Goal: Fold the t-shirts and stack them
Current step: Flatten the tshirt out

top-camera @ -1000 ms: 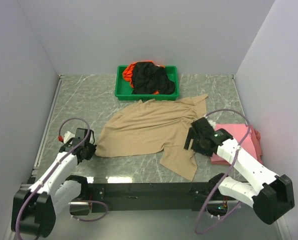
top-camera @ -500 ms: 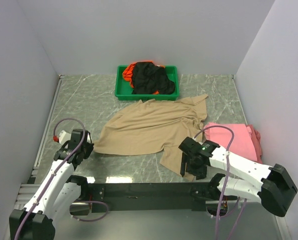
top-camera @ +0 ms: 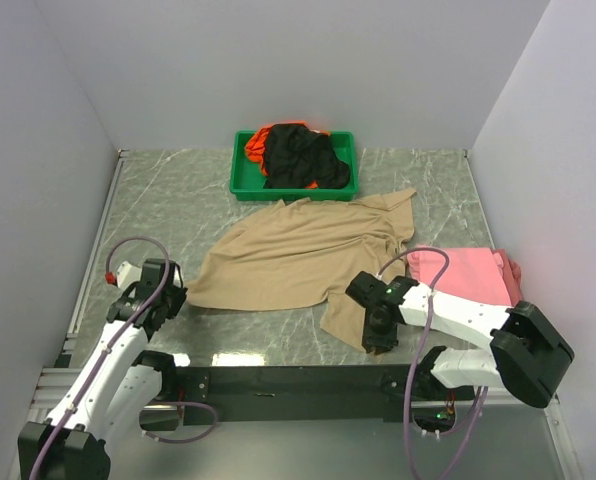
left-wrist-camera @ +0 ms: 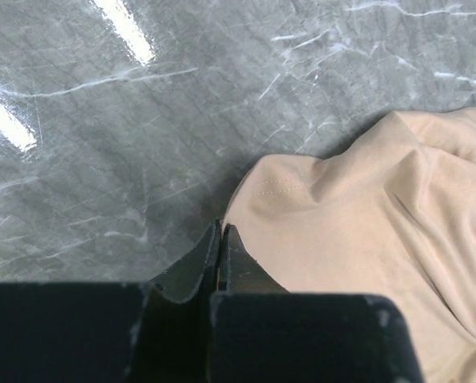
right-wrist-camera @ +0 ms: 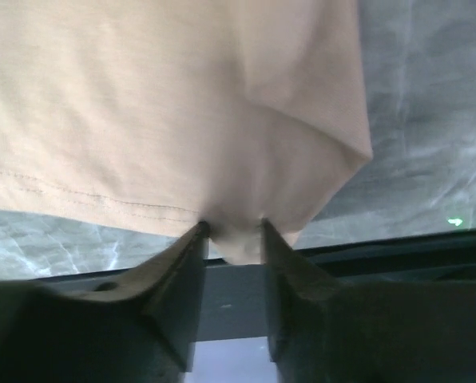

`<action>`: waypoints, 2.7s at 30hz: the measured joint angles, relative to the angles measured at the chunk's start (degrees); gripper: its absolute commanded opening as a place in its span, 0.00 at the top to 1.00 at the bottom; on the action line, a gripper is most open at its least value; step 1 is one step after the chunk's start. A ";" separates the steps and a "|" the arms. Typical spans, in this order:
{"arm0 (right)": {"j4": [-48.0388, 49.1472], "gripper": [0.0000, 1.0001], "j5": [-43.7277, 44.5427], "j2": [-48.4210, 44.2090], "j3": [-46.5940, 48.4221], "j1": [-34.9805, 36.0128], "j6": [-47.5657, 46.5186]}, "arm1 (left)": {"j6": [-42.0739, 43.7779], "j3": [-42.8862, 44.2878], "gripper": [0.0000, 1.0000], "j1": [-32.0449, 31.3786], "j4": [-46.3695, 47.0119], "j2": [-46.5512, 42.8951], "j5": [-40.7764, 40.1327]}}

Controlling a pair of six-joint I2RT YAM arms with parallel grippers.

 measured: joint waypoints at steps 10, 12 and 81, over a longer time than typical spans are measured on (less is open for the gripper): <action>1.51 1.00 3.65 -3.17 0.26 0.02 -1.62 | 0.33 1.84 0.99 0.00 -0.68 -2.19 0.39; 0.59 1.00 6.38 -5.77 1.53 0.02 -1.97 | 0.59 2.86 1.00 0.00 -1.05 -3.23 0.63; 30.25 1.00 16.57 22.49 42.07 -23.80 -46.51 | 15.06 33.79 1.00 6.54 18.82 44.81 -10.84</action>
